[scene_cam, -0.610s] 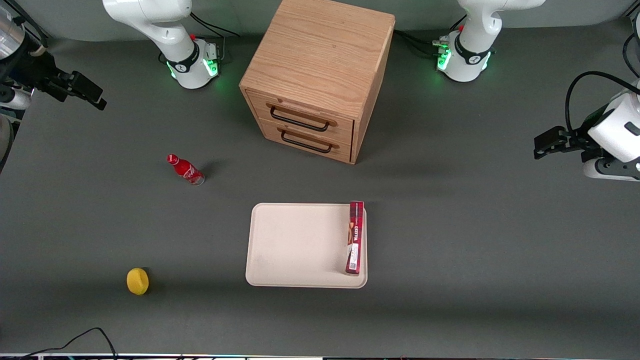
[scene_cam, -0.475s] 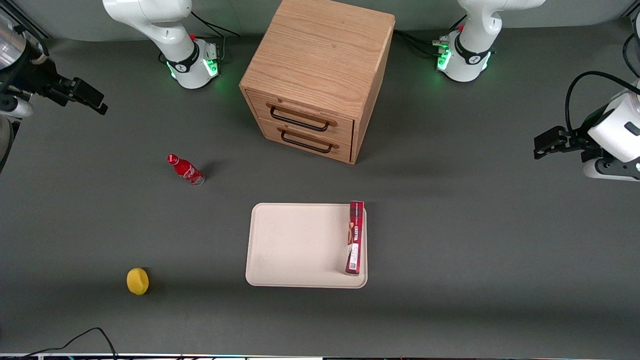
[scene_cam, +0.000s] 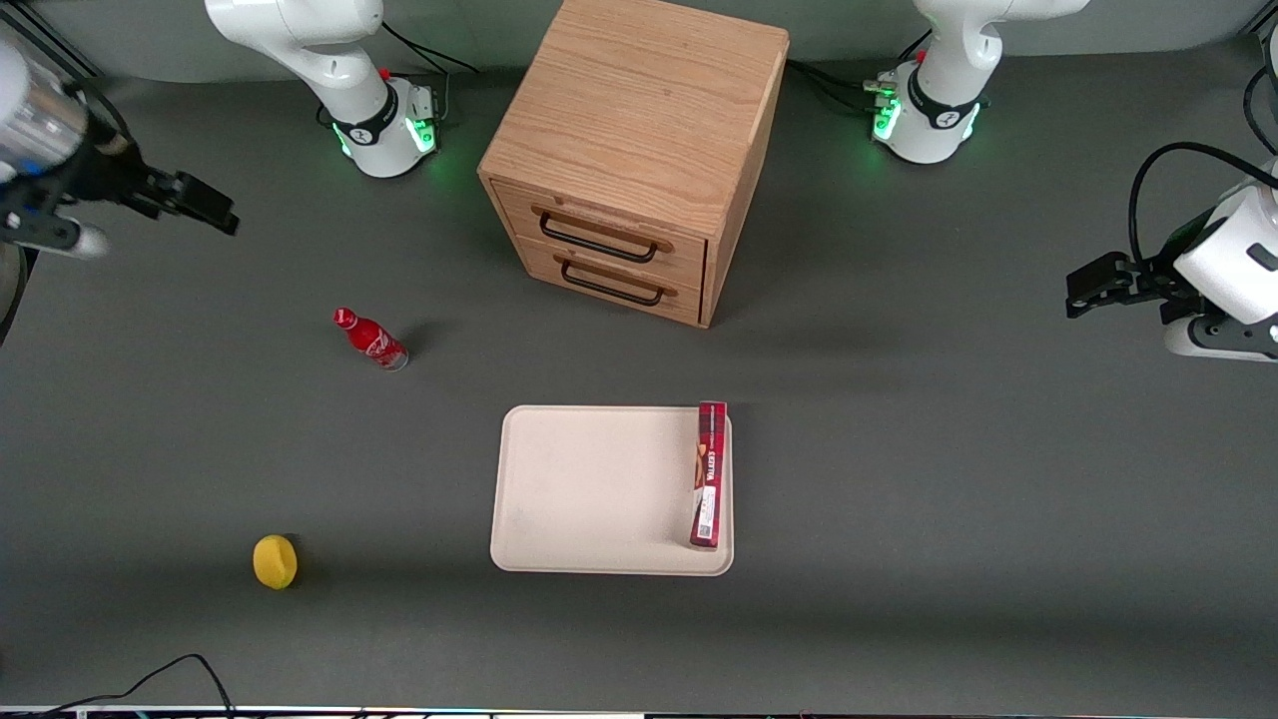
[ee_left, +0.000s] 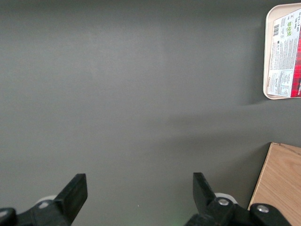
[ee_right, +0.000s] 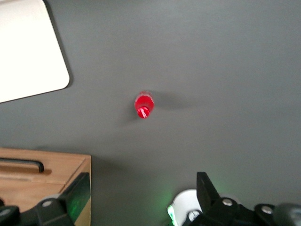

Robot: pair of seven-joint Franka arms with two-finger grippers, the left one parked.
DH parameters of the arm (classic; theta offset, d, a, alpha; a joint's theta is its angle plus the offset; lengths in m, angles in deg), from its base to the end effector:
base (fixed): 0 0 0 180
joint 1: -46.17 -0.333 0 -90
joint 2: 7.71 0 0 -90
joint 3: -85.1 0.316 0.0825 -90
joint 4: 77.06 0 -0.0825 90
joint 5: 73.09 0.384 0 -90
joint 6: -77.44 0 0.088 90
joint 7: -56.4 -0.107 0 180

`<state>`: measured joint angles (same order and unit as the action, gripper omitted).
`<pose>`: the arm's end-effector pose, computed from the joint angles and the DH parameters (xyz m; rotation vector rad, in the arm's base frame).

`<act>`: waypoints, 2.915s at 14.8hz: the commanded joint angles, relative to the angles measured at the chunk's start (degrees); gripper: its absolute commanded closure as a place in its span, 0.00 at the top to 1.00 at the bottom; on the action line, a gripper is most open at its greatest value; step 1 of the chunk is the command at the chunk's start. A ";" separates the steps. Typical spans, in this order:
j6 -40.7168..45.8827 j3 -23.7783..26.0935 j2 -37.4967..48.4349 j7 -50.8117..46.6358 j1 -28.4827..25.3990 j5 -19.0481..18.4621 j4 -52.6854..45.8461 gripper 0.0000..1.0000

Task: Place coke bottle on tray

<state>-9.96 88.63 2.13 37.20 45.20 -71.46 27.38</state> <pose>0.4887 0.0439 0.5925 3.1009 -0.4033 -0.1988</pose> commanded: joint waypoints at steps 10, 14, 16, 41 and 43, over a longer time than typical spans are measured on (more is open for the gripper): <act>-50.04 2.36 -2.01 -0.74 -0.53 0.92 38.72 1.00; -52.70 2.80 -2.28 -0.48 -0.62 0.83 40.94 0.01; -52.53 3.51 -2.20 -0.48 -0.53 0.83 40.94 0.00; -2.91 12.38 -50.07 -42.46 -10.19 -6.88 -52.49 0.00; -11.00 15.53 -55.17 -49.05 -10.46 -12.50 -52.41 0.00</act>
<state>-16.59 101.53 -47.21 -4.86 35.47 -78.89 -20.32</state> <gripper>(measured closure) 0.683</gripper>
